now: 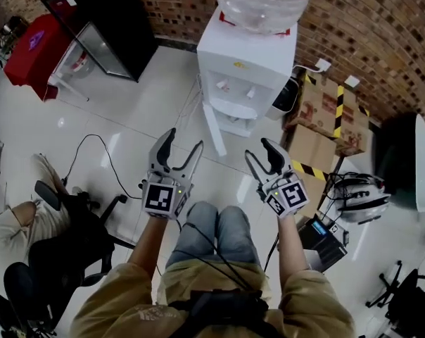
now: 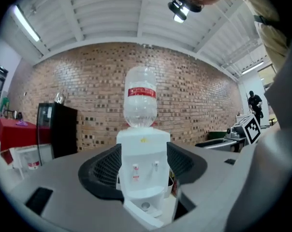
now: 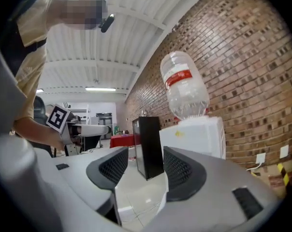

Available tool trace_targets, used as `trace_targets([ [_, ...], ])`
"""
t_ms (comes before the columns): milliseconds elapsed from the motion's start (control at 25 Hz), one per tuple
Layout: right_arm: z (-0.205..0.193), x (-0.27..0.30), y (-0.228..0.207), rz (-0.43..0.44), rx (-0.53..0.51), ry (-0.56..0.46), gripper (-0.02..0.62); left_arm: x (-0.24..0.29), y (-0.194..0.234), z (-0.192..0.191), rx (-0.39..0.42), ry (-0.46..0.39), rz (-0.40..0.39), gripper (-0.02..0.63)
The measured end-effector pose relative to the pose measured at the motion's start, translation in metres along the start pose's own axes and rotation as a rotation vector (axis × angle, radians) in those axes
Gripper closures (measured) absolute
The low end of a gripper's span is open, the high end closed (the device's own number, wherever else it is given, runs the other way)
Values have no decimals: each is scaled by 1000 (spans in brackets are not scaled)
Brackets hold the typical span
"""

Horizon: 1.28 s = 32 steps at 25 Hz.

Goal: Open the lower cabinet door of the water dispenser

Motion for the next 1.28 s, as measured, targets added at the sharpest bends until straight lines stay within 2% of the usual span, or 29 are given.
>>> trace_targets([
  [80, 50, -11, 22, -43, -26, 20, 344, -21, 1, 57, -7, 7, 5, 320],
  [160, 98, -28, 44, -82, -50, 35, 344, -44, 0, 98, -29, 31, 5, 320],
  [280, 157, -47, 75, -121, -15, 22, 341, -70, 0, 151, -80, 52, -3, 319],
  [320, 169, -49, 85, -121, 9, 28, 289, -78, 1, 165, -83, 51, -4, 319],
  [360, 178, -51, 95, -121, 29, 39, 188, -85, 0, 176, -77, 50, -3, 319],
  [400, 187, -54, 105, -124, 36, 45, 113, -92, -2, 185, -67, 47, -2, 319],
  [440, 198, -57, 113, -130, 28, 38, 90, -98, -5, 194, -60, 39, 1, 320],
  [600, 228, -69, 125, -195, 19, -59, 85, -113, -11, 202, -87, 4, 25, 321],
  [720, 229, -82, 118, -280, 43, -75, 87, -121, -17, 201, -96, 7, 25, 321],
  [920, 245, -104, 111, -348, 2, -77, 102, -136, -22, 212, -81, -7, 37, 321],
  [1080, 256, -107, 114, -348, -22, -88, 106, -138, -23, 219, -44, -11, 31, 321],
  [1280, 262, -108, 124, -334, -33, -99, 112, -140, -20, 222, -50, -18, 37, 321],
])
Point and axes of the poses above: the fingertips, and each gripper's own axes: x forward along the fingers, y to its left, z out of its top, the point moved 1 cm from there along -x, backward along the fingers, and after that the axes turned 3 degrees about x, right-handed, at the moved point
